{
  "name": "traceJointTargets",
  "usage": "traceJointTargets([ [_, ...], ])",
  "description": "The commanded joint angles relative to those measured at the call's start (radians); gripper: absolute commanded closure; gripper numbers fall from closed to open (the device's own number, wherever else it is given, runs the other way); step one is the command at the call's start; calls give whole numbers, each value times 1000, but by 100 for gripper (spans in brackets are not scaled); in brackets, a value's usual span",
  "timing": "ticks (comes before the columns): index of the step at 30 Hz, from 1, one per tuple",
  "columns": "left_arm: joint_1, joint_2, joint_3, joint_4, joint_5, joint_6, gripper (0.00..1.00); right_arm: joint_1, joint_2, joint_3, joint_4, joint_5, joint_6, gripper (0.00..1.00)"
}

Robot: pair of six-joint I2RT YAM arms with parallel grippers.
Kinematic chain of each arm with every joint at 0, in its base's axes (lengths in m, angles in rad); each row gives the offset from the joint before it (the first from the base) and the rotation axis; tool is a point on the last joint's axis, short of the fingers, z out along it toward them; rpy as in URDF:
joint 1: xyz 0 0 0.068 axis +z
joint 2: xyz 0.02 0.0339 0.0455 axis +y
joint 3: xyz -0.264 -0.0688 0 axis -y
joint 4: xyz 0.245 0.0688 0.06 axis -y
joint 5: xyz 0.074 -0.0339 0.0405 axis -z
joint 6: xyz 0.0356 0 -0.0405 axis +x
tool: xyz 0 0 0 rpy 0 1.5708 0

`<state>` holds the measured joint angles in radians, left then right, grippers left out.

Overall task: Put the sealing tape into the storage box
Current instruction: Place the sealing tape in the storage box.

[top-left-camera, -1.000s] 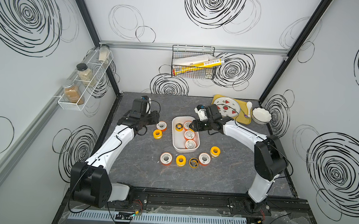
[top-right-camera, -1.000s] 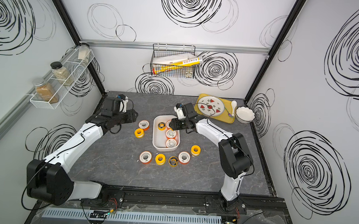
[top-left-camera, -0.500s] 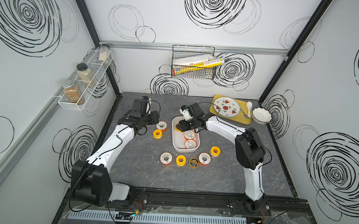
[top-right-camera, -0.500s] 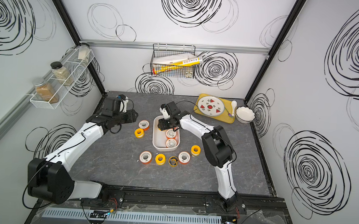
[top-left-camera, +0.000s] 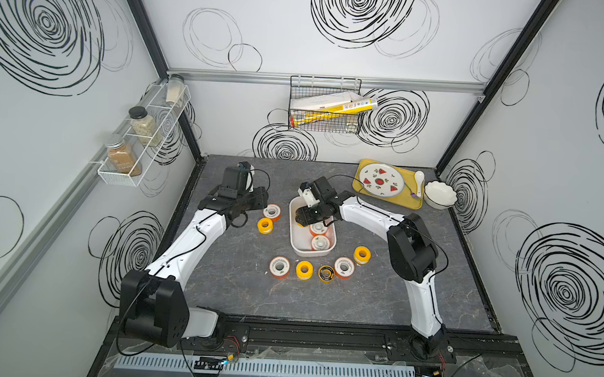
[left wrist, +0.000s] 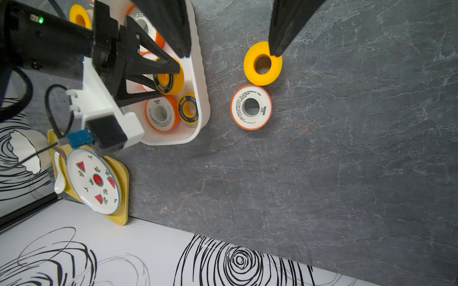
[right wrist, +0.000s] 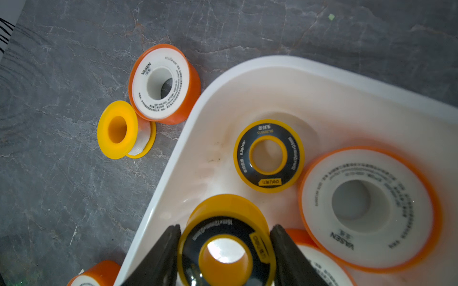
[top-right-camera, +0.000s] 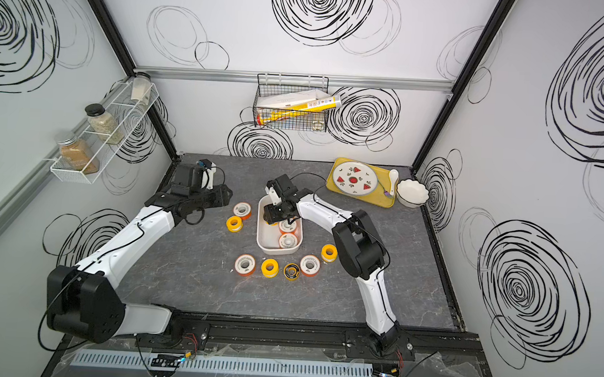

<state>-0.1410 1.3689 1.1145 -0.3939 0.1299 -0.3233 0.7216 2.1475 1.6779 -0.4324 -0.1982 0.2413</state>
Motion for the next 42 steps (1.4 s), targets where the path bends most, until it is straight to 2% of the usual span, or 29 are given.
traceJointTargets([
  [1,16,10,-7,23,4,-3,42,12,25,38,-28,3,-10,47],
  [10,20,13,-5,21,8,-4,42,27,67,77,-53,26,-16,47],
  [27,29,19,-4,21,27,-4,42,42,96,109,-112,163,-31,47],
  [42,30,21,-4,20,30,-4,42,59,106,143,-119,161,-43,47],
])
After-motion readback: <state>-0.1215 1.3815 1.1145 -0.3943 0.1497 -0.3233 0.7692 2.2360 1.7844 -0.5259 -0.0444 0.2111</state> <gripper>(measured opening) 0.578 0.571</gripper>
